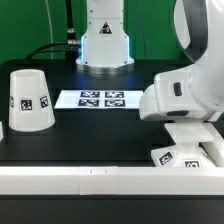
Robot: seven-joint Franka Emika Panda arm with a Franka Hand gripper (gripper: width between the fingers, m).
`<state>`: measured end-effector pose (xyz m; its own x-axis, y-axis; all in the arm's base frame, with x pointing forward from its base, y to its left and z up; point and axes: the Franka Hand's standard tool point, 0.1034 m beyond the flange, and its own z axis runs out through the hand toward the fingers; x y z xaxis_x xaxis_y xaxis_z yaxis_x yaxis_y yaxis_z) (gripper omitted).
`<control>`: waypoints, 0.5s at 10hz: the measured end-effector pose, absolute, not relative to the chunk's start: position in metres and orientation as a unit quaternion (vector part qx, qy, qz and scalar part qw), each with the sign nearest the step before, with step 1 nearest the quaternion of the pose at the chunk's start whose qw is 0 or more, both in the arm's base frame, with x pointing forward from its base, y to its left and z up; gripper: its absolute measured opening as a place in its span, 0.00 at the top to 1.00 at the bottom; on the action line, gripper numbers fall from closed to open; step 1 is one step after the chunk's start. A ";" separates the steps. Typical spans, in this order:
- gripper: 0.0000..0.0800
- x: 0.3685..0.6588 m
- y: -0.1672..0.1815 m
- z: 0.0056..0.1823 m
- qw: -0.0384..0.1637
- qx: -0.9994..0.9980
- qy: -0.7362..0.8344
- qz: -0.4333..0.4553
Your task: Assemble lamp
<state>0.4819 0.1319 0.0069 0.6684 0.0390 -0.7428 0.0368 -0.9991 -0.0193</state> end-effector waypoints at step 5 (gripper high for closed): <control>0.29 0.484 0.131 0.009 0.004 -0.915 -0.024 0.404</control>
Offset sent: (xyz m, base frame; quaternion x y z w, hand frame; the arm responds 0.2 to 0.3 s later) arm -0.0035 -0.0016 0.0067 0.0053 0.0054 -0.0120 0.9999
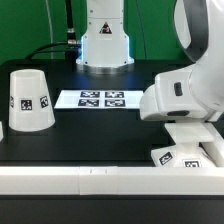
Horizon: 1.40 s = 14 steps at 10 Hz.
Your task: Assemble lamp
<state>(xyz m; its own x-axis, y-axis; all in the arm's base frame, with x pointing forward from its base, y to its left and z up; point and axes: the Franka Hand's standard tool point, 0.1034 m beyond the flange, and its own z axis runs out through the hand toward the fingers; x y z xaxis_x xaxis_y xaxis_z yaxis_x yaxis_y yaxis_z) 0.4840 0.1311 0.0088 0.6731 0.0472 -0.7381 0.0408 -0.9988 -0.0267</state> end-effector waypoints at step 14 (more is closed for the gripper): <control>0.28 0.575 0.087 0.143 0.051 -0.982 -0.118 0.138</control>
Offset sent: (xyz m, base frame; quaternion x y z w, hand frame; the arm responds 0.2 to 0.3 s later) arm 0.0261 -0.0194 0.1000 0.0156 0.0113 -0.0856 0.9961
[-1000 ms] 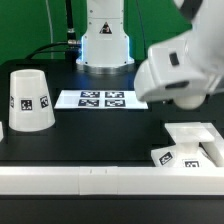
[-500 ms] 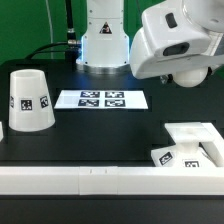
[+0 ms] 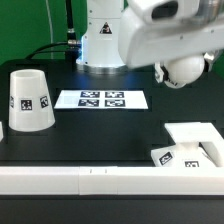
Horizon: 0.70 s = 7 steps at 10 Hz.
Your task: Assemble lamp
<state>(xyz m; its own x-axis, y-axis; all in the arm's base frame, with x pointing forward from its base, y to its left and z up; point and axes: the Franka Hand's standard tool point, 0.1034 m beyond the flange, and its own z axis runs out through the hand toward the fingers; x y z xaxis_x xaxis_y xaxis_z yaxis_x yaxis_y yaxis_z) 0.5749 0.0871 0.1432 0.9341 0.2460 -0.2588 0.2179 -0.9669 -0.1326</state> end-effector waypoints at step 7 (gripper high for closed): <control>0.28 0.610 0.078 0.157 0.023 -0.982 -0.143 -0.122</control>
Offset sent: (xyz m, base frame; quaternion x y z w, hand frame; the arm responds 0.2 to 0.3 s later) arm 0.0000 0.0000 0.0000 0.0000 0.1296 0.0000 0.9916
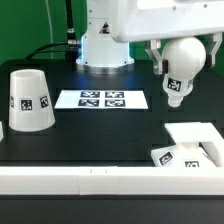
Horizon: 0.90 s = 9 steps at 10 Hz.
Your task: Assemble lamp
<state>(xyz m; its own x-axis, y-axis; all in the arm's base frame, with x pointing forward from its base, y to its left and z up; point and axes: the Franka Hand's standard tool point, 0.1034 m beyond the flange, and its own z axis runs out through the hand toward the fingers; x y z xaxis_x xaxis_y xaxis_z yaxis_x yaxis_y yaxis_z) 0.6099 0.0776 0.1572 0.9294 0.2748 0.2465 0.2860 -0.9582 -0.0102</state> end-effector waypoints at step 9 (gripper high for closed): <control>0.28 0.626 0.088 0.137 0.003 -0.959 -0.201 -0.199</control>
Offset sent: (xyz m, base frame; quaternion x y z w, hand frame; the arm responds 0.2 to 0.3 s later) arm 0.0000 0.0000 0.0000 0.0000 0.0000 0.0000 1.0000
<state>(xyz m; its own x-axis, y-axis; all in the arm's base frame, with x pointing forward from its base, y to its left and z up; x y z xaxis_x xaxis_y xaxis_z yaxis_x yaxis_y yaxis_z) 0.6257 0.0883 0.1366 0.8406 0.3837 0.3825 0.3864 -0.9194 0.0732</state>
